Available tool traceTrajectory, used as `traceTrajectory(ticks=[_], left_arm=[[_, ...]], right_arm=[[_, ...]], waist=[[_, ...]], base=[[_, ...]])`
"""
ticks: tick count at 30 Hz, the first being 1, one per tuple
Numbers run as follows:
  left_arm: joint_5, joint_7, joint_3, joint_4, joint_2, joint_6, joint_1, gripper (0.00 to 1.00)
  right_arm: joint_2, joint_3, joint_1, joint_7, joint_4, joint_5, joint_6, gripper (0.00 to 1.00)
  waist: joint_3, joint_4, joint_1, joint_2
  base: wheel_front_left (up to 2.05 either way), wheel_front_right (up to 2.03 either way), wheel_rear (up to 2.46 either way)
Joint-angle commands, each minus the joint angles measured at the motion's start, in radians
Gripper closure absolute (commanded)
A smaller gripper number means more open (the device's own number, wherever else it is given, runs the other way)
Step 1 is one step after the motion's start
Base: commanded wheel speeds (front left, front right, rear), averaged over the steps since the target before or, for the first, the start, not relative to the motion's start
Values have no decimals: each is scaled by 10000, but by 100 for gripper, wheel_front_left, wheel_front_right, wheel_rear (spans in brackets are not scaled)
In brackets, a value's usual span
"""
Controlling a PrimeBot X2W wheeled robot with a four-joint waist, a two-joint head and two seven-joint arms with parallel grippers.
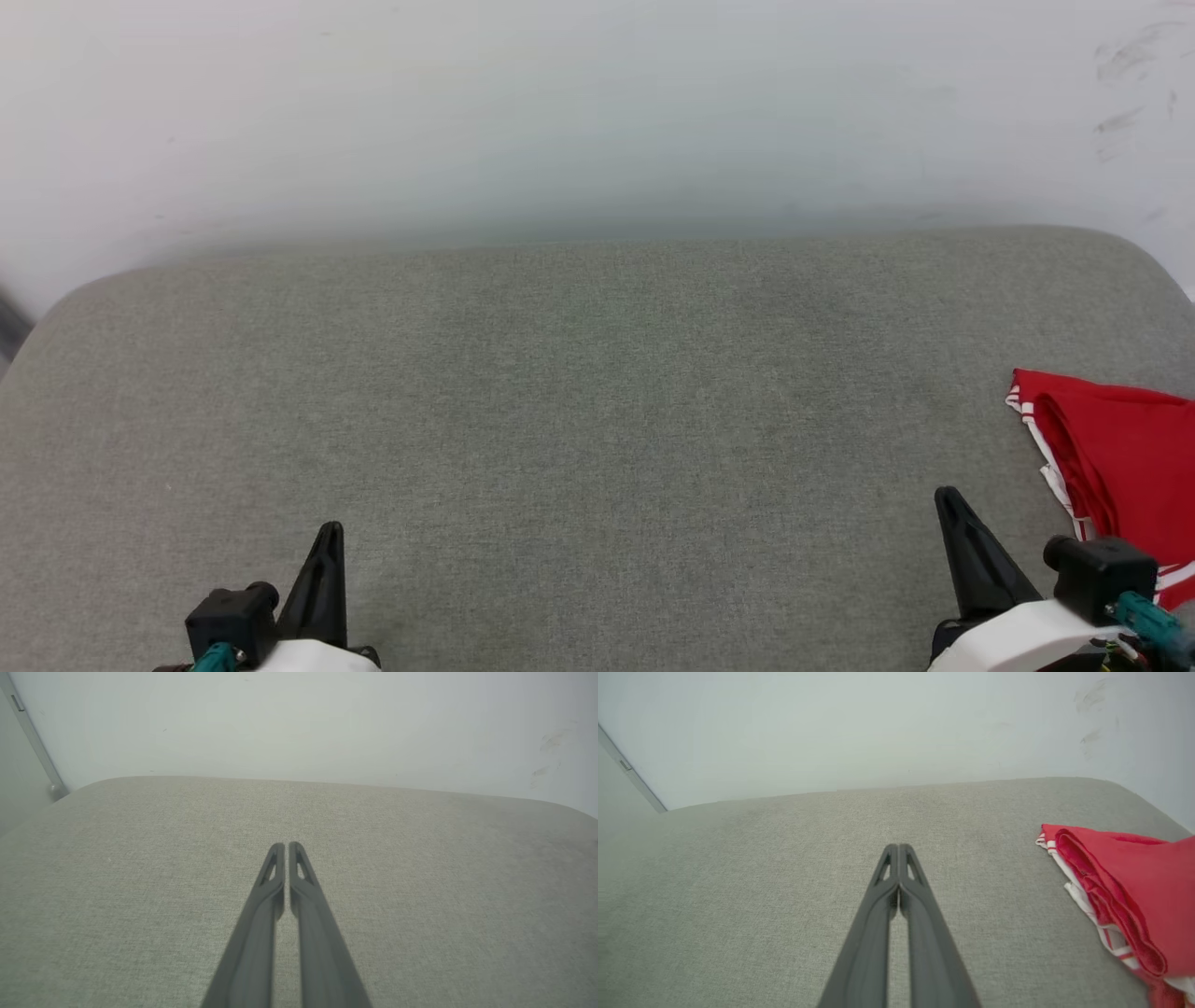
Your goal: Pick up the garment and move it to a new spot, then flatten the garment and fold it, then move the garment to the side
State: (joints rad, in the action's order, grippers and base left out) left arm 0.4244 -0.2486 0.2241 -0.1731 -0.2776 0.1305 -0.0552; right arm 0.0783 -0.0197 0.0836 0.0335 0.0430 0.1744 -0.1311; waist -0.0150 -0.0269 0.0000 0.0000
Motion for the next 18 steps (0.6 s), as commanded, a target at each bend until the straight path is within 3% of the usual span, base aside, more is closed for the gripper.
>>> traceTrajectory(ticks=[1, 18], left_arm=[[533, 126, -192, 111, -1, -117, 209, 100], [2976, 852, -852, -109, 454, -651, 563, 100]], right_arm=[[-8, 45, -178, -46, -79, 693, 0, 100], [0, 257, -596, -302, 378, 3683, 1, 100]], waist=[[3, 5, 0, 0], [26, 40, 0, 0]], base=[[0, 0, 0], [0, 0, 0]])
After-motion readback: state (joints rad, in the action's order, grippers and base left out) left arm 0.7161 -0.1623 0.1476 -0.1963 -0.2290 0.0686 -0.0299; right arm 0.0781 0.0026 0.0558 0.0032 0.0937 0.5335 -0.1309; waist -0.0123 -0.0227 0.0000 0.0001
